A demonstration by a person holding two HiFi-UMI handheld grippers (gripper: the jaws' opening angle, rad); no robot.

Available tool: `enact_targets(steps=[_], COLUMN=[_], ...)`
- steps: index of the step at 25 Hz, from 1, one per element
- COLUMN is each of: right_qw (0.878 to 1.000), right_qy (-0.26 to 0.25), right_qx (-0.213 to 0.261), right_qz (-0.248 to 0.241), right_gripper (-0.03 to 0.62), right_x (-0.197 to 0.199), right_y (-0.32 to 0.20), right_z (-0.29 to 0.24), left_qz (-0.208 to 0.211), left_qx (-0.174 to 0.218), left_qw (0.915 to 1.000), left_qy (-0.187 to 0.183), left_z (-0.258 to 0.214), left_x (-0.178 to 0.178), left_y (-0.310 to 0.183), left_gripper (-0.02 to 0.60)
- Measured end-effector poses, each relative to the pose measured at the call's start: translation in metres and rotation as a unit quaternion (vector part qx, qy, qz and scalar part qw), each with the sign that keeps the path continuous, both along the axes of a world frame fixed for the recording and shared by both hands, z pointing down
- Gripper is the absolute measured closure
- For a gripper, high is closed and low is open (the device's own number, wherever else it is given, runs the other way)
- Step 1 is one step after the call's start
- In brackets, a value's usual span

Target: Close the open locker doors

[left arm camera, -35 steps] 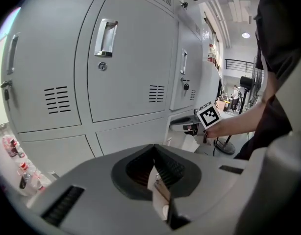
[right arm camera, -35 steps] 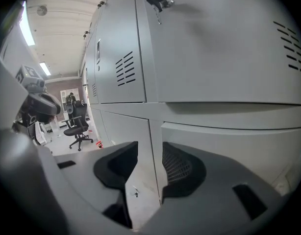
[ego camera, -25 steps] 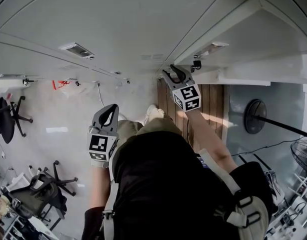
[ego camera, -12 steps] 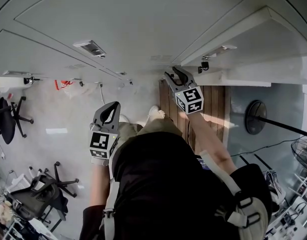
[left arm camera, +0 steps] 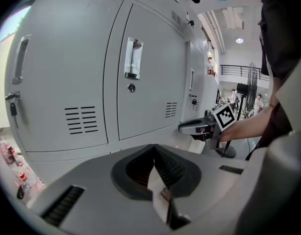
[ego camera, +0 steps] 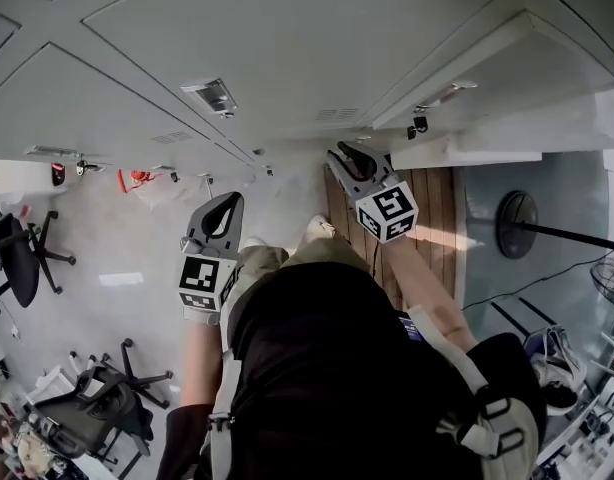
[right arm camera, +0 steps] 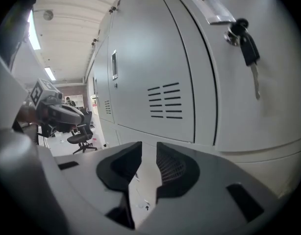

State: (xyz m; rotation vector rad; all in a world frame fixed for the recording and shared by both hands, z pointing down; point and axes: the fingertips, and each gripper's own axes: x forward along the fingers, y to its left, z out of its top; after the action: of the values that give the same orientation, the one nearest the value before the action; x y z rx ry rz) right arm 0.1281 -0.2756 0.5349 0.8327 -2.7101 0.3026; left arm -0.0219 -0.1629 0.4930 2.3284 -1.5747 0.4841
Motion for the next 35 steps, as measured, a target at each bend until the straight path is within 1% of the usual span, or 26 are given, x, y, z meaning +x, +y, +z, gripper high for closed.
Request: enact_targets(steps=[4,7,13,14,19,23,26,31,35], right_qw=[0.999,0.998,0.994,0.993,0.989,0.986,0.986,0.985,0.983], right_qy=[-0.021,-0.029,-0.045,-0.046,-0.048,-0.054,-0.05,-0.048,-0.042], right_qx=[0.022,0.043,0.079,0.084,0.114,0.128,0.131,0.143,0.158], right_qz=[-0.017,-0.035,-0.066,-0.071,-0.085,-0.089,-0.088,-0.088,-0.084], right_gripper=[0.505,0.513,0.52,0.522,0.523,0.523,0.523,0.522,0.528], right_x=[-0.016,-0.031,-0.06,-0.064,-0.08,-0.09,-0.096,-0.106,-0.109], right_y=[0.018,0.033,0.06,0.064,0.079,0.086,0.091,0.097,0.101], right_z=[-0.038,-0.067,-0.118,-0.125,-0.155,-0.173,-0.179,-0.186,-0.187], left_qz=[0.012,0.011,0.013,0.015,0.021,0.016,0.018,0.024,0.027], left_qx=[0.026,0.047,0.115,0.122,0.139,0.156,0.169,0.178,0.176], left_qw=[0.9996,0.9988,0.993,0.9922,0.9898,0.9868,0.9847,0.9832,0.9833], left_qy=[0.0,0.006,0.019,0.02,0.021,0.039,0.038,0.031,0.034], left_z=[-0.018,-0.035,-0.082,-0.089,-0.11,-0.125,-0.133,-0.14,-0.136], left_x=[-0.008,-0.016,-0.029,-0.03,-0.039,-0.049,-0.056,-0.064,-0.066], left_y=[-0.006,-0.008,-0.01,-0.009,-0.004,0.0,0.003,0.007,0.009], left_gripper=[0.572,0.572,0.572,0.572,0.572,0.571,0.571,0.571,0.571])
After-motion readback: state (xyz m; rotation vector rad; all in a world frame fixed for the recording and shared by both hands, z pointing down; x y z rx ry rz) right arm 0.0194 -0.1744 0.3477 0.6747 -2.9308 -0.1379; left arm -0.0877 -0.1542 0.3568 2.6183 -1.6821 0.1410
